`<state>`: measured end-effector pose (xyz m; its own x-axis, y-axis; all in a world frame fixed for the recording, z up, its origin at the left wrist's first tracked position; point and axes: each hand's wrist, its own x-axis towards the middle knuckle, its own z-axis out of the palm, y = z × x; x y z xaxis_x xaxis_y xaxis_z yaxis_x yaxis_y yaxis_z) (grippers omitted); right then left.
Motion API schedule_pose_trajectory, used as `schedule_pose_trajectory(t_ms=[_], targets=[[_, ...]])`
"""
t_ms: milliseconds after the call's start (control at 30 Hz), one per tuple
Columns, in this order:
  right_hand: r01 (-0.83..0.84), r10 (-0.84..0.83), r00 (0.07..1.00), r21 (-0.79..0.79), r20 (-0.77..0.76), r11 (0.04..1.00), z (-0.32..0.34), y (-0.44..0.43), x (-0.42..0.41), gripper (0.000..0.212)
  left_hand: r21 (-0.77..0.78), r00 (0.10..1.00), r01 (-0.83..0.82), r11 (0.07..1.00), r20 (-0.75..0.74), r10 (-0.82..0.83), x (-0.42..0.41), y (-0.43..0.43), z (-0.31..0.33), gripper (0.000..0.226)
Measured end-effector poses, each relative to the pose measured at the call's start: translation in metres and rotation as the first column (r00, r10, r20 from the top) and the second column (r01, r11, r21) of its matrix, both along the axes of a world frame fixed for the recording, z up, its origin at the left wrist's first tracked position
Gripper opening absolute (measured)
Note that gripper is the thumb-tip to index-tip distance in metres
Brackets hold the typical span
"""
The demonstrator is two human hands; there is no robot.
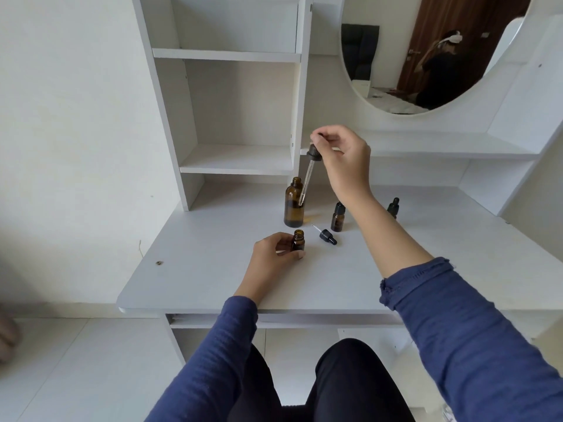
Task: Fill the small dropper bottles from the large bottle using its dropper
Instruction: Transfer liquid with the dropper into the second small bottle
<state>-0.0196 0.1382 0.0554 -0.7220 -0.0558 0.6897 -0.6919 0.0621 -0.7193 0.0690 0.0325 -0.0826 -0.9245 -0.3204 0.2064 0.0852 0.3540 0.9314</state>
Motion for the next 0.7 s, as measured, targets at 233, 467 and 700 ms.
schedule_pose_trajectory(t_ms=[233, 467, 700], targets=[[-0.032, 0.031, 0.998, 0.014, 0.060, 0.999, -0.030, 0.006, 0.011, 0.006, -0.021, 1.000, -0.006, 1.000, -0.015, 0.006, 0.000, 0.001, 0.000, 0.028], [-0.047, 0.044, 0.996, 0.036, 0.073, 0.998, -0.037, 0.008, 0.012, 0.007, -0.024, 1.000, -0.003, 1.000, -0.019, 0.003, -0.001, 0.000, -0.002, 0.027], [-0.027, 0.018, 0.997, 0.113, 0.076, 0.993, -0.038, 0.006, 0.010, 0.005, -0.016, 1.000, -0.001, 1.000, -0.016, 0.001, -0.001, 0.000, -0.002, 0.029]])
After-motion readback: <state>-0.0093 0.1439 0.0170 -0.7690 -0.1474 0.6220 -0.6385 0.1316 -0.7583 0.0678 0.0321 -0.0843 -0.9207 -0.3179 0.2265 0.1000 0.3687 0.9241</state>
